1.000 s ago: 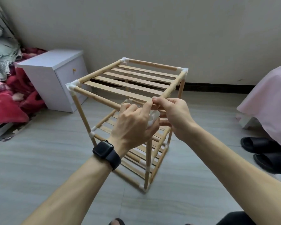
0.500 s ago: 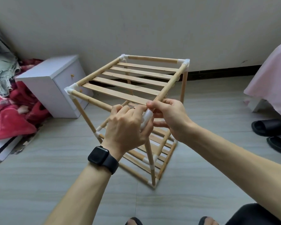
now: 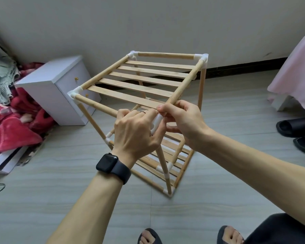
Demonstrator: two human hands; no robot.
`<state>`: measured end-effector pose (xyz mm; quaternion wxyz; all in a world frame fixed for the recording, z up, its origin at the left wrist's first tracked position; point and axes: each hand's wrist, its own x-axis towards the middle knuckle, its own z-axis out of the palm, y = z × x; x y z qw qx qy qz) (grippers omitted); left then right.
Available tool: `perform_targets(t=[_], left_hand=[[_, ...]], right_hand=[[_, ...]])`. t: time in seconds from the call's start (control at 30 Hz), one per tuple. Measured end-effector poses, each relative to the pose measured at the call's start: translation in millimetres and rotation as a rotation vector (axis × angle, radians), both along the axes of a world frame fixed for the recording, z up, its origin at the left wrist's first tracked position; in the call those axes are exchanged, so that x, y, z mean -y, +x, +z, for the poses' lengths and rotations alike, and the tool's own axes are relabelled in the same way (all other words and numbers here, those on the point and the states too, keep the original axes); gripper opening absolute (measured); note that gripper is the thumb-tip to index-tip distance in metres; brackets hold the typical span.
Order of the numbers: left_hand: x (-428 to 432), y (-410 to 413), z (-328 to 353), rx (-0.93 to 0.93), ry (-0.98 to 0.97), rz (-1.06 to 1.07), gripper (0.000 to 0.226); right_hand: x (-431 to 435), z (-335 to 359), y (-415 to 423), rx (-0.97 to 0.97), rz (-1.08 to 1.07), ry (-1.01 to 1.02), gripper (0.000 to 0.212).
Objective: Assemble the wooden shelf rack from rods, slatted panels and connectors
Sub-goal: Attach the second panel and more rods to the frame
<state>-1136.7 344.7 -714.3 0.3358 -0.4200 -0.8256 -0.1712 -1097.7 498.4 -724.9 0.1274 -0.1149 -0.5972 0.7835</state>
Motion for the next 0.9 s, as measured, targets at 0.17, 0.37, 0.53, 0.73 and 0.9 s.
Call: perform_targets(t=[0.17,0.37,0.53,0.73,0.9], left_hand=[[-3.5,-3.5,2.2,0.038,-0.033,-0.023,0.027],[-6.1,-2.6,2.1,0.163,-0.022,-0.009,0.025],[-22.6,5.9,2.8,0.15,0.014,0.045,0.032],[-19.9,2.8,3.1,0.009,-0.037,0.024,0.036],[-21.7,-3.4,5.2,0.005,-0.056,0.017,0.027]], right_hand=[[0.1,2.9,4.3,-0.029,-0.036,-0.036,0.021],[-1.6,11.7,2.3,0.026,0.0,-0.037,0.024],[-16.1,15.8,0.1,0.076,-0.007,0.024,0.028],[-20.4,14.5,0.7,0.078,-0.028,0.104,0.022],[-14.4,13.8,3.2,0.091,-0.072,0.165,0.026]])
